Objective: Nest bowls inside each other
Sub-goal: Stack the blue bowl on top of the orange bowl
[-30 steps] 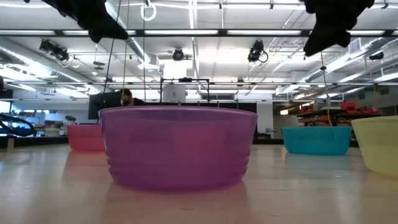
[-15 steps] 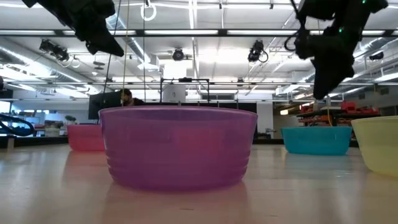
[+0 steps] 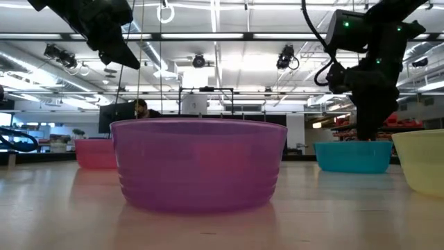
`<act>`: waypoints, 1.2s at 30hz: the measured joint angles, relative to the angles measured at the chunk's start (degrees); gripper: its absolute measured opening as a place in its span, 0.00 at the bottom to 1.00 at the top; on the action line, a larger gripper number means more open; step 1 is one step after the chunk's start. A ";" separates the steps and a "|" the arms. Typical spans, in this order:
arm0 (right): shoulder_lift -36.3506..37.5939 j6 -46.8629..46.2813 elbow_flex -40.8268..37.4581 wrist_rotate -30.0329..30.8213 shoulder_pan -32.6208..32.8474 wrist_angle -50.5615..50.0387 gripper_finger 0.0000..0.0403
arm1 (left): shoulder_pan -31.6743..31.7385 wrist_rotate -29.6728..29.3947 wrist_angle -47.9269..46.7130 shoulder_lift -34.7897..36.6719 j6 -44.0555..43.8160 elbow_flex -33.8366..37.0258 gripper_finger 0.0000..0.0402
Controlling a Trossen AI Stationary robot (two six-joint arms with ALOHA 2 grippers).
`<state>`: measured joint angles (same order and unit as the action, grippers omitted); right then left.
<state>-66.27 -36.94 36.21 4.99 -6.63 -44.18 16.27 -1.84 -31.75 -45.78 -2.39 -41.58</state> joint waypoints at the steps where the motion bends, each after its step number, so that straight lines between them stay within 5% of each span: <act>1: -0.43 0.05 0.00 0.02 0.00 0.30 0.27 | 0.00 0.02 -0.04 0.02 0.00 0.00 0.16; 36: -0.17 4.14 0.00 0.98 -7.68 -2.64 0.27 | 0.00 -0.01 0.20 0.02 -0.44 0.00 0.15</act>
<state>-66.43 -32.80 36.21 5.98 -14.31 -46.81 16.27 -1.86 -31.55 -45.76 -2.83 -41.58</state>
